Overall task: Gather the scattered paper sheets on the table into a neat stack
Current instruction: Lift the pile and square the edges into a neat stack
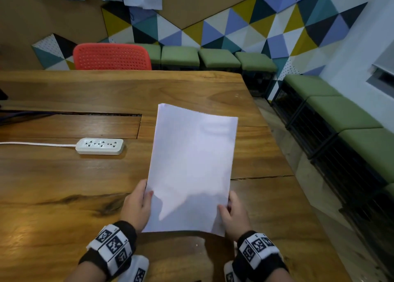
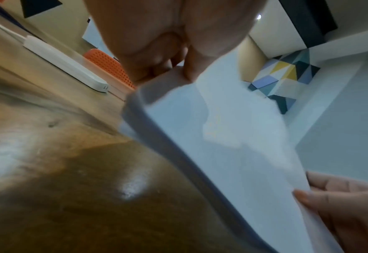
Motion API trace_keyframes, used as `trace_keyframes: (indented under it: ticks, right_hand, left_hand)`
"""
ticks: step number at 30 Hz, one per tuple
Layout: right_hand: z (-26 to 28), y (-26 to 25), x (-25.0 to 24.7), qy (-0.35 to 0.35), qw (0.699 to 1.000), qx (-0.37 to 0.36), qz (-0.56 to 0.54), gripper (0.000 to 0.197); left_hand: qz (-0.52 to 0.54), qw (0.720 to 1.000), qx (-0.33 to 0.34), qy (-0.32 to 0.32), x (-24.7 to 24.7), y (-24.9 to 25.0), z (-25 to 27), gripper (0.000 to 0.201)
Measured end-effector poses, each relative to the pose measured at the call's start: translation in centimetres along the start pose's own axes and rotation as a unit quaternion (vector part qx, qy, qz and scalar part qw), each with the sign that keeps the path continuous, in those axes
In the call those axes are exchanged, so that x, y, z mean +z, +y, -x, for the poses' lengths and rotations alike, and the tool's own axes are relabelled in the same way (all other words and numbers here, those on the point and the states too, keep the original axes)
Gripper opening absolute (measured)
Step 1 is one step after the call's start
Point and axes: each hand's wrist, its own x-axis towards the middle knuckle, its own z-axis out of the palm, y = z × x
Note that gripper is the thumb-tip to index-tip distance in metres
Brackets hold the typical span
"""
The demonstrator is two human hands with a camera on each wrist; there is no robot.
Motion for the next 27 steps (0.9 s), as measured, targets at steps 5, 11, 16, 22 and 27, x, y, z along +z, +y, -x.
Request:
trace_keyframes:
  ticks: [5,11,16,22,27]
  right_hand:
    - [-0.2,0.8,0.0,-0.069,0.996,0.059,-0.008,0.019]
    - [-0.2,2.1,0.7,-0.106,0.988,0.111,0.026,0.016]
    - [-0.4,2.1,1.0,-0.089,0.987,0.11,0.076,0.014]
    - [-0.3,2.0,1.3,-0.046,0.988,0.104,0.105,0.024]
    - [-0.2,2.2,1.4,-0.03,0.986,0.109,0.126,0.024]
  left_hand:
    - [0.008,0.991,-0.115,-0.072,0.6,-1.5,-0.8,0.022]
    - [-0.032,0.975,-0.19,-0.114,2.1,-3.0,-0.8,0.029]
    - [-0.051,0.974,-0.196,-0.1,2.4,-3.0,-1.0,0.029]
    - [-0.127,0.968,-0.197,-0.086,2.0,-2.1,-1.2,0.033]
    - [-0.177,0.96,-0.201,-0.085,1.5,-1.9,-0.9,0.042]
